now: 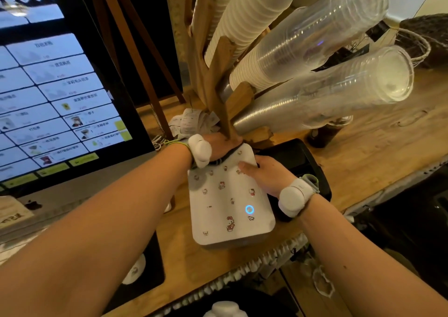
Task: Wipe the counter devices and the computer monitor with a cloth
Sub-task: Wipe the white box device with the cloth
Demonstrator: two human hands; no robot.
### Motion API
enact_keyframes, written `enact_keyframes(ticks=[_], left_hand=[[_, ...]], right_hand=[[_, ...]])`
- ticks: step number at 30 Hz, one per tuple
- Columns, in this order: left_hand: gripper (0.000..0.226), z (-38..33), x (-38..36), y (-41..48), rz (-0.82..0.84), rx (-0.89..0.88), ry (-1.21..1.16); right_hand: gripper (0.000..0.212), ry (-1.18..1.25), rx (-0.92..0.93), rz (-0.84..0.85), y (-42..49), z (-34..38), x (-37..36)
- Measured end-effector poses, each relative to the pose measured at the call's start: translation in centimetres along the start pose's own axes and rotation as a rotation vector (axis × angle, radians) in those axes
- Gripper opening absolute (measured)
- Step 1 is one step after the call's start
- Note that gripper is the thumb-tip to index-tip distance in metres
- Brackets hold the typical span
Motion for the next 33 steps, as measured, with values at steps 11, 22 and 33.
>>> enact_keyframes(ticks=[11,22,33], left_hand=[[0.061,8.8,-2.0,-5.0,-0.341,0.237,-0.743],[0.069,10.3,-9.5,-11.3,-0.415,0.316,-1.225],[0.036,8.1,-7.4,-11.3,-0.439,0.146,-1.005]], right_hand=[[0.034,-0.039,-0.018,-0.021,-0.1,0.1,-0.1],[0.036,-0.049,-0.001,-0.027,-0.4,-0.3,-0.6],[0.035,0.009,0.006,-0.025,-0.5,-0.5,-0.5]])
Point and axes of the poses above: each hand's wrist, its own y-axis towards the middle knuckle, its own x-axis out of the back of the hand, z = x × y, the point moved 7 cm from there along y, towards the middle knuckle, and after that the axes turned 4 degrees about -y, right-handed, at the moved point
